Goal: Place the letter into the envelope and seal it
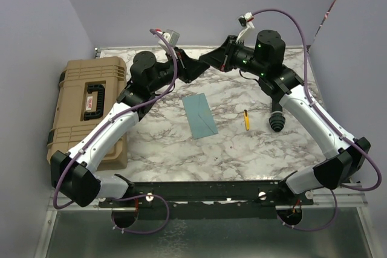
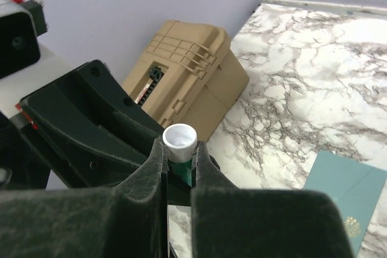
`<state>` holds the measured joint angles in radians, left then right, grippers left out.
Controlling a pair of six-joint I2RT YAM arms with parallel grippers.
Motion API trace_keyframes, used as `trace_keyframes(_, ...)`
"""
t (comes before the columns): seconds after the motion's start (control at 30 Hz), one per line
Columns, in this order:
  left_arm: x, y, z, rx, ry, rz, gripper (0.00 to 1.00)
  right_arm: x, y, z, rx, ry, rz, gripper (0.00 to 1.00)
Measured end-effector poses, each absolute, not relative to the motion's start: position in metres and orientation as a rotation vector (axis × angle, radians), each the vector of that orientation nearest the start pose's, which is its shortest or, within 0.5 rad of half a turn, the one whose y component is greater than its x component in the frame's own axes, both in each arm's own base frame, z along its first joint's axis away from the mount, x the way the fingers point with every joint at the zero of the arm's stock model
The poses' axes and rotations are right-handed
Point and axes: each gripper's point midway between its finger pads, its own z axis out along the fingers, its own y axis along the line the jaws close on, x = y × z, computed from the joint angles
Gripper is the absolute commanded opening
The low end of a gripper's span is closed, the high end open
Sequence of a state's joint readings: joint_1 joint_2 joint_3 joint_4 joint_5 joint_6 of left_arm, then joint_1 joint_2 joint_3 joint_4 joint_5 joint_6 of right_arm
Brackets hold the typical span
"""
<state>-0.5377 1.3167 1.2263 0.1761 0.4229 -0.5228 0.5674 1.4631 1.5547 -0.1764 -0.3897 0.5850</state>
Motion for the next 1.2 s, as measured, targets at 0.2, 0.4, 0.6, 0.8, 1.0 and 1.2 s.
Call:
trace_keyframes(0.2, 0.308, -0.304, 0.393, 0.491, 1.534, -1.211, 0.0, 0.319, 0.314, 0.408, -0.484, 1.644, 1.274, 0.0)
trace_keyframes(0.4, 0.279, -0.309, 0.405, 0.669, 1.446, -1.323, 0.0, 0.29, 0.308, 0.422, -0.718, 1.467, 1.405, 0.11)
trace_keyframes(0.6, 0.271, -0.313, 0.41, 0.708, 1.415, -1.347, 0.0, 0.29, 0.315, 0.44, -0.679, 1.446, 1.383, 0.55)
trace_keyframes(0.8, 0.295, -0.314, 0.392, 0.583, 1.516, -1.253, 0.0, 0.316, 0.32, 0.436, -0.435, 1.568, 1.283, 0.57)
trace_keyframes(1.0, 0.317, -0.304, 0.386, 0.465, 1.556, -1.155, 0.0, 0.333, 0.325, 0.423, -0.332, 1.677, 1.198, 0.55)
trace_keyframes(1.2, 0.323, -0.301, 0.386, 0.431, 1.56, -1.129, 0.0, 0.339, 0.324, 0.413, -0.294, 1.746, 1.152, 0.19)
